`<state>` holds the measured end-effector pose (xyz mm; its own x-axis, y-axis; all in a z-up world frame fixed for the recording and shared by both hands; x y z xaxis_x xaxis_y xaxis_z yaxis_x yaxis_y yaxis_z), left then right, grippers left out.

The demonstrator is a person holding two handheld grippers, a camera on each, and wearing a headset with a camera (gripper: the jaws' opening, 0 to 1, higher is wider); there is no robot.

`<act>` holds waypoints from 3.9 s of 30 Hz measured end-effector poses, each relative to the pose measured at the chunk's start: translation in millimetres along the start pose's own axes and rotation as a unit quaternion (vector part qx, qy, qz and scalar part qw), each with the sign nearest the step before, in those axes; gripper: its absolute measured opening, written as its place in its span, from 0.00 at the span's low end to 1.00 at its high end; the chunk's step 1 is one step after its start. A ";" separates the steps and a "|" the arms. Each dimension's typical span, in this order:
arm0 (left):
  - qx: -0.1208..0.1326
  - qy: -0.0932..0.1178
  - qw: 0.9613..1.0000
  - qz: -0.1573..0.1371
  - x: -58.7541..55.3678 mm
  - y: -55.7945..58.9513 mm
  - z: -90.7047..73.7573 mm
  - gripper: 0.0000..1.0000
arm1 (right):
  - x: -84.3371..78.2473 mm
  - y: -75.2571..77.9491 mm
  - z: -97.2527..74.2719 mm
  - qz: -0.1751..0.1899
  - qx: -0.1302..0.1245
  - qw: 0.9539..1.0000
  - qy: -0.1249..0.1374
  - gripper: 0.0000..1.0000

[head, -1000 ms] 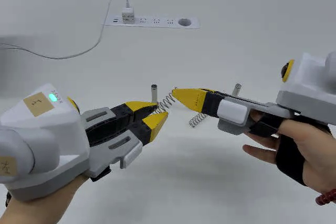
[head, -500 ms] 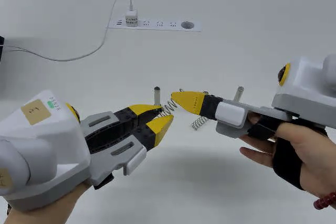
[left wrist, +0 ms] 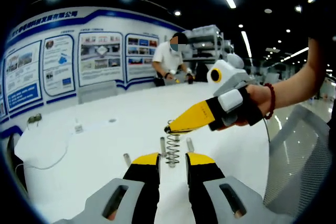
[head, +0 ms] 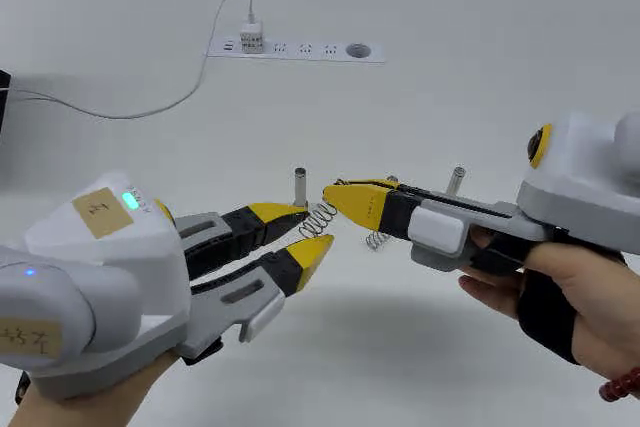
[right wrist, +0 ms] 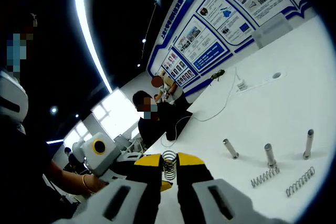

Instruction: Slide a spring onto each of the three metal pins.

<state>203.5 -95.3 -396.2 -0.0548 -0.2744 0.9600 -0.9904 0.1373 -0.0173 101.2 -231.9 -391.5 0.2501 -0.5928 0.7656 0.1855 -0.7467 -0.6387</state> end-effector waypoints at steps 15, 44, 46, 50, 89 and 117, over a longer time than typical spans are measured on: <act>0.021 -0.039 0.999 0.003 -13.6 -3.4 -1.5 0.33 | 6.2 10.8 5.9 -0.097 -0.055 0.994 -0.023 0.11; 0.028 -0.054 0.998 -0.024 -27.5 0.1 0.2 0.53 | 29.1 48.2 49.6 -0.201 -0.123 0.972 -0.006 0.11; 0.028 -0.055 0.998 -0.025 -28.3 -0.1 0.5 0.54 | 29.7 50.5 53.1 -0.205 -0.127 0.970 -0.008 0.11; 0.029 -0.056 0.998 -0.024 -28.7 -0.6 0.6 0.57 | 28.7 54.6 59.1 -0.215 -0.136 0.967 -0.019 0.11; 0.039 -0.067 0.996 -0.044 -31.5 -2.4 -0.9 0.64 | -1.9 75.2 85.7 -0.308 -0.167 0.929 -0.118 0.12; 0.049 -0.071 0.996 -0.036 -30.1 -3.9 -2.1 0.64 | 0.8 69.2 79.4 -0.298 -0.173 0.931 -0.121 0.22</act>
<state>209.3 -85.6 -424.4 0.0072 -0.4128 0.9108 -0.9996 0.0212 0.0175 189.7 -260.1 -441.2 0.4157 0.0112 0.9095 0.0532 -0.9985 -0.0120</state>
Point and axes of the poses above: the centre of the closed fingertips' face, and the gripper's own axes: z roughly forward along the fingers, y roughly to its right, x roughly out of its top, the point moved 10 cm from there along -z, roughly backward along the fingers, and after that the axes turned 1 degree about -y, right-handed, at the moved point
